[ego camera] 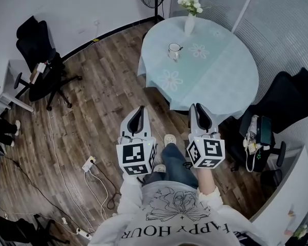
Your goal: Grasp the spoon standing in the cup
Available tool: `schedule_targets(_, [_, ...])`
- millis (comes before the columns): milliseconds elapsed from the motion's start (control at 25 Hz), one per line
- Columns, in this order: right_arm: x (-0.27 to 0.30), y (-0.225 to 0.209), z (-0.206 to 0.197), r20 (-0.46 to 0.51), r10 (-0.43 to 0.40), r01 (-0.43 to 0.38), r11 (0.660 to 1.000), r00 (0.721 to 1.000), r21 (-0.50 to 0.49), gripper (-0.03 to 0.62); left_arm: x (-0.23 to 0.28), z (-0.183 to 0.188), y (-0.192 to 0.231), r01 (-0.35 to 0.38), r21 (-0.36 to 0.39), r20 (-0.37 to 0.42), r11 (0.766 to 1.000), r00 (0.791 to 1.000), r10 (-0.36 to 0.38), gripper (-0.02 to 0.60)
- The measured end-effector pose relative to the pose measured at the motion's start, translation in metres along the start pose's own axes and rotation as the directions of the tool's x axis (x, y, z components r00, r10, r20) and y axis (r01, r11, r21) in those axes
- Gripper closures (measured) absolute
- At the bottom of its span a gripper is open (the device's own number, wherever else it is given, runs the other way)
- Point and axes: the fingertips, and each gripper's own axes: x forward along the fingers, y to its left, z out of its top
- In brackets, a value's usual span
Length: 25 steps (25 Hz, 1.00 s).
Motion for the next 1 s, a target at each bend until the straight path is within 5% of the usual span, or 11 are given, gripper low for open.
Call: schedule_targets(1000, [0.247,-0.097,0.030,-0.018,0.086,-0.085,0.996,0.996,0.027,0.531,0.230,0.051,0.029,-0.113,0.005,-0.001,0.994,0.994,0.113,0.575])
